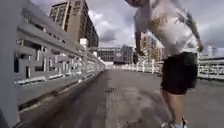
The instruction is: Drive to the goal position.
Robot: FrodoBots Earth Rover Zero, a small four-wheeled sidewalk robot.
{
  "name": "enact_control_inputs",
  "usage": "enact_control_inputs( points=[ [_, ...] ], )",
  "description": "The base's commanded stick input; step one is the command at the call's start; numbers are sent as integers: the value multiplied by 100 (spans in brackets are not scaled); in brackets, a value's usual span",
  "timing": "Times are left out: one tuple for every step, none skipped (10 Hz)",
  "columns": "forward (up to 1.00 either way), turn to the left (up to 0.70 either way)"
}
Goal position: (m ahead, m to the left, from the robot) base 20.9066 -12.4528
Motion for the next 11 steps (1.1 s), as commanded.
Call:
enact_control_inputs(
  points=[
    [70, 0],
    [70, 0],
    [70, 0],
    [70, 0],
    [70, 0],
    [70, 0],
    [70, 0],
    [70, 0],
    [70, 0],
    [70, 0],
    [70, 0]
  ],
)
